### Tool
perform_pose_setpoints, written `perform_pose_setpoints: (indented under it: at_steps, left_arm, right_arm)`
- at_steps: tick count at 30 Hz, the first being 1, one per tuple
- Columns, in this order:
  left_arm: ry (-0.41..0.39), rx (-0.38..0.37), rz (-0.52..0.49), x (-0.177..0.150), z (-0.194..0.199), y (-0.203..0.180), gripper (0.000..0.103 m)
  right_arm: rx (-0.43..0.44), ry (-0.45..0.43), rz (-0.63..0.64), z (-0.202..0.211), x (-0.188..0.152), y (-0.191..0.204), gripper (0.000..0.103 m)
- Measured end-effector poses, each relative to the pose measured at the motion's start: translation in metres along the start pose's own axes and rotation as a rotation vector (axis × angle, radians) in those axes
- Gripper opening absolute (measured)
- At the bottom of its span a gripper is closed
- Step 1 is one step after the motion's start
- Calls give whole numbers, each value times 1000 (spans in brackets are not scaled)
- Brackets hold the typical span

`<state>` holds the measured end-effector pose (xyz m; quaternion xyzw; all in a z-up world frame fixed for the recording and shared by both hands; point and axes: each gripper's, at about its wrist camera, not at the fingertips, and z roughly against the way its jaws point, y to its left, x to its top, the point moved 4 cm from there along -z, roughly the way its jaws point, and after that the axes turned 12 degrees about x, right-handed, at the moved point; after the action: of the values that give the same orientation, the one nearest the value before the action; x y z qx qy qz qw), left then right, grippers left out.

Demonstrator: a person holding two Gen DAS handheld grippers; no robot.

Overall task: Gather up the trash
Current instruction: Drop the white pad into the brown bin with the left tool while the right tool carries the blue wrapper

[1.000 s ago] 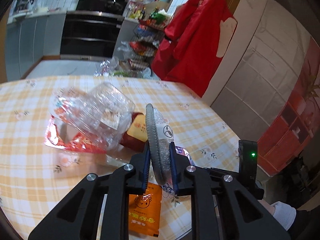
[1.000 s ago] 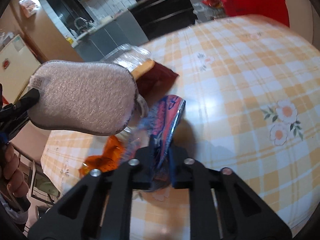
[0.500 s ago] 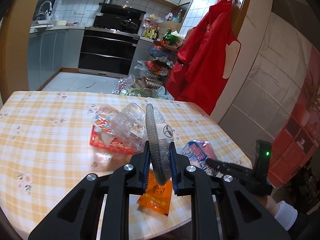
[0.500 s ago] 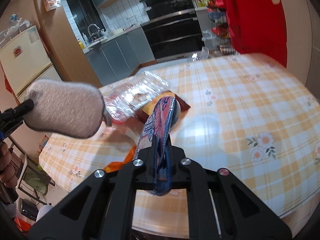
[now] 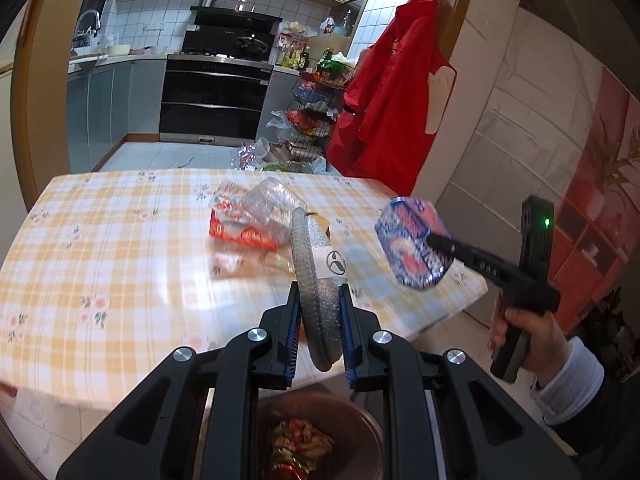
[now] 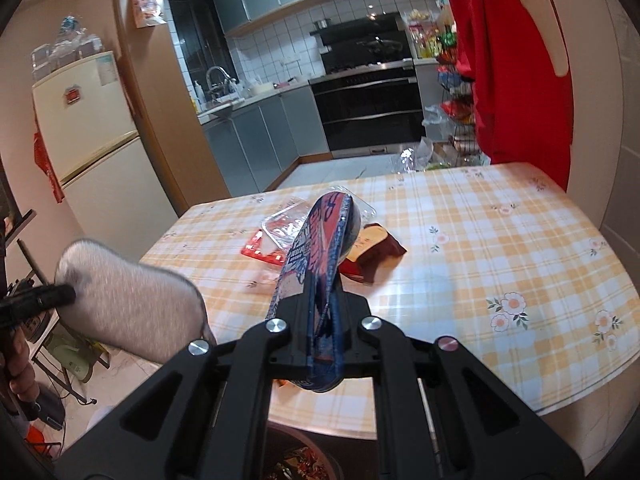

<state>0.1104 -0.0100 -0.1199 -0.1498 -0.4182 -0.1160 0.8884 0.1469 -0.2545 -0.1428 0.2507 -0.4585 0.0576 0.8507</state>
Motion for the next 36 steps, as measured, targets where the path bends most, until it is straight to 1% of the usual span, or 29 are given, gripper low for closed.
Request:
perform_pose_setpoints:
  at_steps: [5,11,14,17,22,23,24,25,26,29,30,31,33,34,36]
  left_arm:
    - [14,-11,-3,-25,23,-2,18]
    - [49,-23,17,-57,35,-3,18]
    - [73,-31,33,-70,34,-2,18]
    - [97,-32,22,-79,30,-7,18]
    - [140,-63,12,-89,22,-15,19]
    - [147,-64,9,-90,21,-16,23]
    - [150,-64,5,-90,20,-17,44]
    - [134,-43,7,-89,22,-16,66]
    - [110,-29,13,-86,24,-14,70]
    - [66,-21,38,-75,30,-8,75]
    - [48,-2,50,-71,33,-5,81]
    - [27,22,59,-68,36,-2,89]
    - [-31,95,68,-58,45,6,93]
    - [-47,118,72,-56,49,8,96]
    - [-85,183,87,-50,56,17,97]
  right_arm:
    - [3,-18,25,19,-3,22,11]
    - [3,-36,53,39,-4,40,11]
    - [1,-44,60,46,-5,45,11]
    - [0,-50,60,53,-6,45,11]
    - [-4,-54,62,60,-8,44,11]
    - [-5,-53,63,61,-8,44,11]
    - [-5,-52,64,61,-8,45,11]
    - [-5,-51,65,62,-9,46,11]
    - [-5,-51,68,63,-9,47,11]
    - [-1,-44,84,63,-10,52,11]
    - [0,-42,87,64,-10,53,11]
    - [3,-39,95,64,-11,55,11]
    - [11,-33,111,65,-12,58,11]
    - [14,-28,117,65,-13,60,11]
    - [20,-18,126,64,-15,63,11]
